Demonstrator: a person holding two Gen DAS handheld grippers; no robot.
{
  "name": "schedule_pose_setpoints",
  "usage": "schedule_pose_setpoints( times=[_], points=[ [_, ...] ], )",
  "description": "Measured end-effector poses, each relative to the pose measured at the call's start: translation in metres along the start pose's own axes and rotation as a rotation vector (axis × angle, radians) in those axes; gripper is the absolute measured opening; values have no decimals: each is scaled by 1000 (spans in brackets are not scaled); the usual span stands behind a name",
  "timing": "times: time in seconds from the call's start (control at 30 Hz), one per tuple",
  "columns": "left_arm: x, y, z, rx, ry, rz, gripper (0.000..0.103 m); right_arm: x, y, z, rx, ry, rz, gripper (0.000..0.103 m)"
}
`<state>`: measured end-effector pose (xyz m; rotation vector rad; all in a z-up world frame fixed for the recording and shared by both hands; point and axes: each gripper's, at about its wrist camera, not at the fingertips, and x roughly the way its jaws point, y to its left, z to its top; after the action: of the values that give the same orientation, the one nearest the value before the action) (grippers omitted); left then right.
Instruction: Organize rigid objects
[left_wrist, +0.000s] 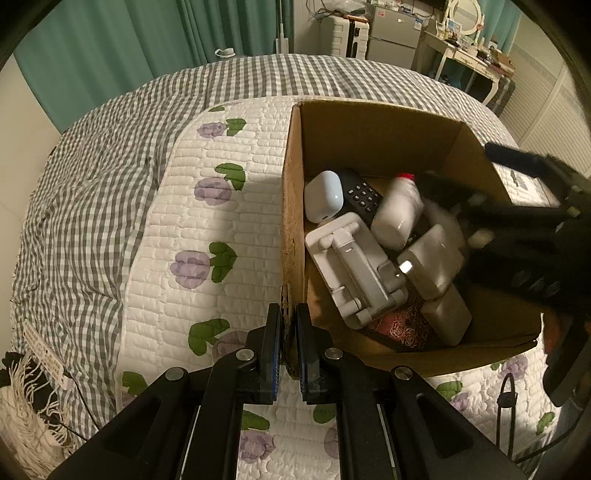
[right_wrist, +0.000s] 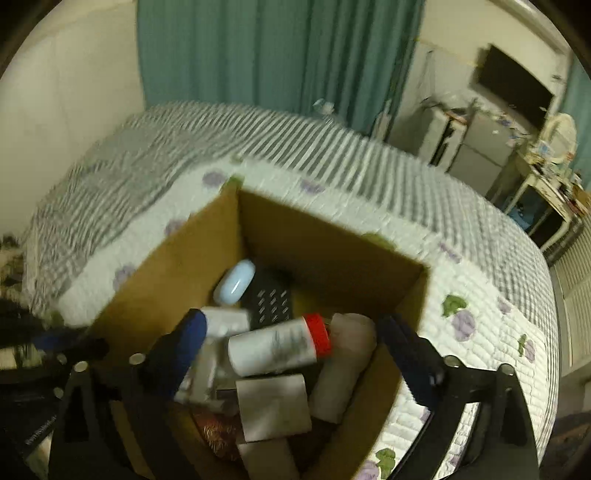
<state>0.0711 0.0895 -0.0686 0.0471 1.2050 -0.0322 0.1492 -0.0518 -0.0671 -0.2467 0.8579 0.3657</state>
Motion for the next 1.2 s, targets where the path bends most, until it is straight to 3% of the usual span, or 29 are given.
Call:
schedule_pose_setpoints(
  times=[0.23, 0.57, 0.83, 1.2],
  points=[
    [0, 1, 1, -5, 0, -5, 7, -34, -37, -3, 135, -91, 1, 99],
    [-19, 10, 8, -40, -11, -31, 7, -77, -82, -59, 297, -115, -38, 99],
    [-93, -2, 13, -11, -151, 0, 7, -121, -87, -73, 335, -155, -58, 99],
    [-176, -36, 0, 55, -370, -10, 9, -227, -69, -60, 279, -346, -98, 99]
  ],
)
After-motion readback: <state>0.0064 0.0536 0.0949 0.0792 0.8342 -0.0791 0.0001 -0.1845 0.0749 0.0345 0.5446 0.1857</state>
